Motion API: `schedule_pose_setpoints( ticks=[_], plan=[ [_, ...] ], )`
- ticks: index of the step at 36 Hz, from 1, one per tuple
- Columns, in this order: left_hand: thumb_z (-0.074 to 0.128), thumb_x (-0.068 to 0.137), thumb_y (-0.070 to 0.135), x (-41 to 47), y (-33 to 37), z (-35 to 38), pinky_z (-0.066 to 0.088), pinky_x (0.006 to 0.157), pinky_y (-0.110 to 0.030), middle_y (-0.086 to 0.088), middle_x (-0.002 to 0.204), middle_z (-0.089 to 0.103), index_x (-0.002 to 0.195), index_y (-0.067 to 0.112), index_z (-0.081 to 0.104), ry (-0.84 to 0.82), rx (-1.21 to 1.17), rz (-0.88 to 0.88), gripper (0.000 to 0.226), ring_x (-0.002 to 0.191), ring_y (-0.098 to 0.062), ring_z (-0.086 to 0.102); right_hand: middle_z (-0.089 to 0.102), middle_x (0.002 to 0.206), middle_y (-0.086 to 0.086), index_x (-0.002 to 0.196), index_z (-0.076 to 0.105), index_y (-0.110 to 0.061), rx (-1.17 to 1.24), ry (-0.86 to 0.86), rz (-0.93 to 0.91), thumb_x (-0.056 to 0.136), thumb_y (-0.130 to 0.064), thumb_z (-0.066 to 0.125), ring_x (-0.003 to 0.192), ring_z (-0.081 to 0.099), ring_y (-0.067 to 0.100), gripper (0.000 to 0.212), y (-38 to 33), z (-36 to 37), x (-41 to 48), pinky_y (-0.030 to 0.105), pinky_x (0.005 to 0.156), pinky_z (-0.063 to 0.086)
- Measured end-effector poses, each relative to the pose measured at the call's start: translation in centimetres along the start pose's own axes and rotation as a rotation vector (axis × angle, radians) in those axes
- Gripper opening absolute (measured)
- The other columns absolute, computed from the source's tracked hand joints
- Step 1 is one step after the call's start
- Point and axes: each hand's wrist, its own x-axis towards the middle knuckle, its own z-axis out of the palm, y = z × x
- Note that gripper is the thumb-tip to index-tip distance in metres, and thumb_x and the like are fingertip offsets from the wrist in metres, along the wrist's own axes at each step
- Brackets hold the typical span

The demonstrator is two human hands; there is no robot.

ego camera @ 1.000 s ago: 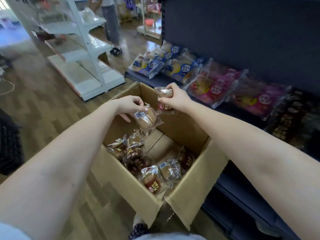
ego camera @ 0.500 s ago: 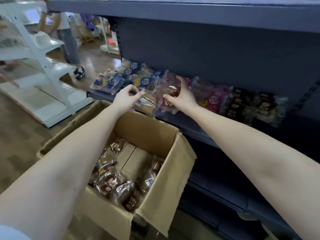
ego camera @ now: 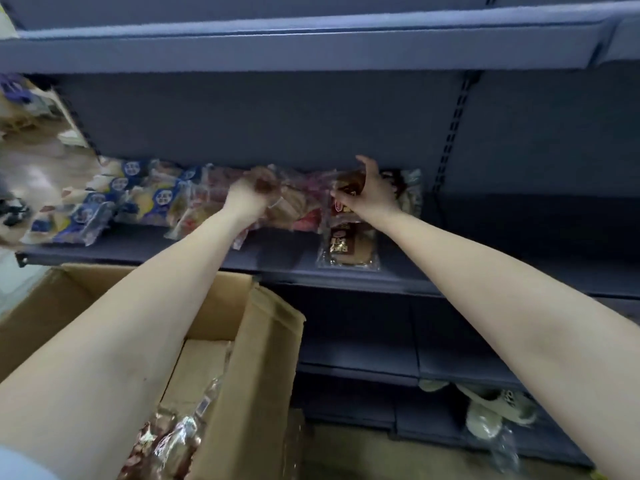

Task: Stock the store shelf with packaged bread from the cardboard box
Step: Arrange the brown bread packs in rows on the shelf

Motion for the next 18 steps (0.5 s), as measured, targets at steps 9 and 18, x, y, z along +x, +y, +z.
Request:
schedule_pose_setpoints(
  ticks=[9,18],
  plan=[
    [0.069,0.086,0.031,1.3,7.1,9.4,0.046,0.082,-0.027,0.004,0.098,0.065,0.099,0.020,0.059,-0.096,-0.045,0.172,0.020,0.095,-0.015,0.060,0.052,0.136,0.004,0.146,0.025,-0.017,-0.030,0.111,0.156,0.082,-0.036,0.072,0.125,0.049,0.020,0.082,6.8,-8.8,-2.6,0.014,0.088,0.035],
    [0.068,0.087,0.023,-0.5,12.3,17.9,0.033,0.074,-0.019,0.007,0.100,0.060,0.096,0.021,0.053,-0.308,0.006,0.456,0.018,0.095,-0.011,0.055,0.056,0.132,0.008,0.145,0.025,-0.016,-0.128,0.198,0.292,0.081,-0.041,0.072,0.121,0.053,0.025,0.084,12.5,-14.2,-5.6,0.019,0.085,0.038]
  ],
)
